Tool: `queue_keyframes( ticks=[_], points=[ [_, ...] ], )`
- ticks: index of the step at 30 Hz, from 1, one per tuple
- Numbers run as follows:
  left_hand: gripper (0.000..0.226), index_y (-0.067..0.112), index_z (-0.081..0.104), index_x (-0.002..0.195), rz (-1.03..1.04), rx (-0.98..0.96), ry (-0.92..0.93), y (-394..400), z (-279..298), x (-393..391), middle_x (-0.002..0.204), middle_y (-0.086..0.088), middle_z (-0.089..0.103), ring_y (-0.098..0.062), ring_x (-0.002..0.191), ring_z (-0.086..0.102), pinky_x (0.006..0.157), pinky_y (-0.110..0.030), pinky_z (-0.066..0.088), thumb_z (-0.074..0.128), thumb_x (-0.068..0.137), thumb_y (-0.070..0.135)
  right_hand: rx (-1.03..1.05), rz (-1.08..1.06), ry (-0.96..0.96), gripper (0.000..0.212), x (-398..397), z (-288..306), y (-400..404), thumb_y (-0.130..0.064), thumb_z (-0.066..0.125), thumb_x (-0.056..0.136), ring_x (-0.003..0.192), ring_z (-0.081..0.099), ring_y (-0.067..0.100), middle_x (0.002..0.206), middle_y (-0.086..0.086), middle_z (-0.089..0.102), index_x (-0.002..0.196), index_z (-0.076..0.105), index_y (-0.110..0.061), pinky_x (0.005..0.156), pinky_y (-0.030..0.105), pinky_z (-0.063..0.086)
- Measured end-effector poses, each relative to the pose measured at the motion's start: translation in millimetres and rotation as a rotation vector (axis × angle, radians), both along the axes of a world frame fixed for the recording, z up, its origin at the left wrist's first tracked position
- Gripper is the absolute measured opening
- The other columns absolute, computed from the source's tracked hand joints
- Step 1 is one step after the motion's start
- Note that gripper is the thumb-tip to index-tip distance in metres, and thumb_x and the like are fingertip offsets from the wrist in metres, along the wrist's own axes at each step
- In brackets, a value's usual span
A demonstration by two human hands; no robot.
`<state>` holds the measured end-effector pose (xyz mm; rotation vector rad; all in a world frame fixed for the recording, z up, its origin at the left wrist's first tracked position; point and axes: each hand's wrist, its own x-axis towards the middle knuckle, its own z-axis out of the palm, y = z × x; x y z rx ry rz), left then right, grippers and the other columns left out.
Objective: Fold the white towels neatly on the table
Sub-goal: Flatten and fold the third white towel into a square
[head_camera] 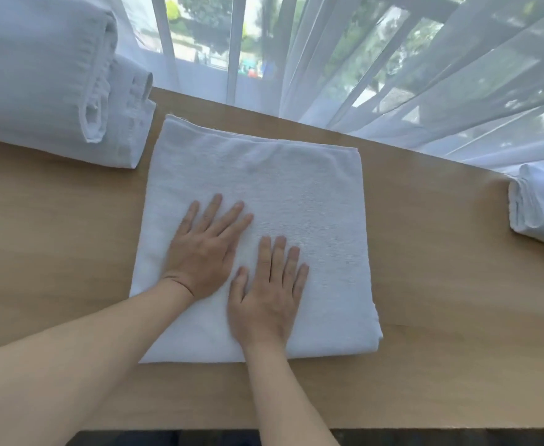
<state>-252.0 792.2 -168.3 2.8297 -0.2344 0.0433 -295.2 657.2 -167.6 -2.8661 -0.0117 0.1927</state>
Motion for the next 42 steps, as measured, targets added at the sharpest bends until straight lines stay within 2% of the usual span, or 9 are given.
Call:
queue_keyframes(
  ticks=[3,5,11,19,25,29,34,39,42],
  points=[
    [0.051,0.016,0.048,0.148,-0.323,0.040,-0.021,15,-6,-4,0.156,-0.006,0.041,-0.031,0.147,0.032,0.118,-0.053,0.031,0.039,0.099,0.028,-0.055,-0.019,-0.038,0.069,6,-6,3,-0.044,0.039,0.095,0.155,0.006,0.027,0.167,0.003,0.015,0.158,0.027,-0.017,0.122,0.055,0.013],
    [0.054,0.022,0.037,0.154,-0.369,0.090,0.017,29,-8,13,0.163,-0.004,0.028,-0.027,0.152,0.022,0.122,-0.051,0.022,0.032,0.102,0.034,-0.050,-0.039,-0.075,0.070,8,-12,5,-0.043,0.042,0.093,0.154,0.010,0.028,0.166,0.004,0.021,0.157,0.030,-0.017,0.121,0.056,0.015],
    [0.062,0.037,0.010,0.159,-0.007,0.123,0.168,54,-6,115,0.169,0.003,0.005,-0.021,0.155,0.000,0.125,-0.044,-0.003,0.011,0.098,0.051,-0.054,-0.045,-0.144,0.072,10,-17,5,-0.042,0.045,0.091,0.154,0.012,0.027,0.166,0.002,0.021,0.157,0.029,-0.018,0.121,0.057,0.016],
    [0.059,0.025,0.021,0.159,0.120,0.062,0.163,63,-5,160,0.168,-0.005,0.010,-0.024,0.155,0.004,0.126,-0.042,0.001,0.023,0.103,0.044,-0.064,-0.046,-0.169,0.073,12,-20,5,-0.042,0.045,0.090,0.153,0.014,0.029,0.165,0.003,0.023,0.156,0.030,-0.016,0.120,0.058,0.015],
    [0.056,0.016,0.033,0.155,0.091,-0.106,0.048,50,0,100,0.168,-0.008,0.007,-0.026,0.155,0.004,0.126,-0.040,0.004,0.031,0.102,0.033,-0.076,-0.048,-0.133,0.068,12,-18,7,-0.038,0.040,0.093,0.154,0.012,0.029,0.165,0.004,0.023,0.157,0.030,-0.017,0.121,0.057,0.012],
    [0.061,0.016,0.024,0.158,0.126,0.003,0.102,21,-7,1,0.167,-0.009,0.013,-0.031,0.154,0.009,0.124,-0.051,0.013,0.029,0.102,0.040,-0.064,-0.045,-0.114,0.063,12,-19,6,-0.034,0.035,0.097,0.154,0.008,0.028,0.166,0.003,0.019,0.158,0.027,-0.018,0.120,0.057,0.012],
    [0.062,0.020,0.013,0.161,0.181,0.064,0.146,5,-13,-81,0.169,-0.003,0.006,-0.024,0.155,0.002,0.124,-0.046,0.007,0.025,0.103,0.042,-0.061,-0.039,-0.081,0.061,11,-21,6,-0.034,0.028,0.100,0.155,0.002,0.025,0.167,0.001,0.014,0.159,0.020,-0.021,0.122,0.054,0.004],
    [0.062,0.021,0.006,0.160,0.167,0.110,0.205,4,-4,-107,0.168,-0.003,-0.003,-0.022,0.155,-0.006,0.125,-0.044,0.001,0.012,0.103,0.046,0.014,-0.034,-0.016,0.061,5,-7,1,-0.036,0.033,0.101,0.155,-0.002,0.021,0.167,-0.001,0.012,0.159,0.019,-0.023,0.124,0.047,-0.004],
    [0.063,0.024,-0.002,0.159,0.164,0.098,0.230,4,-2,-109,0.167,-0.001,-0.011,-0.020,0.153,-0.016,0.125,-0.042,-0.006,0.006,0.101,0.047,-0.015,0.051,0.038,0.064,-8,1,-15,-0.043,0.031,0.103,0.155,-0.006,0.020,0.168,0.000,0.004,0.160,0.010,-0.025,0.124,0.044,-0.006]
  ],
)
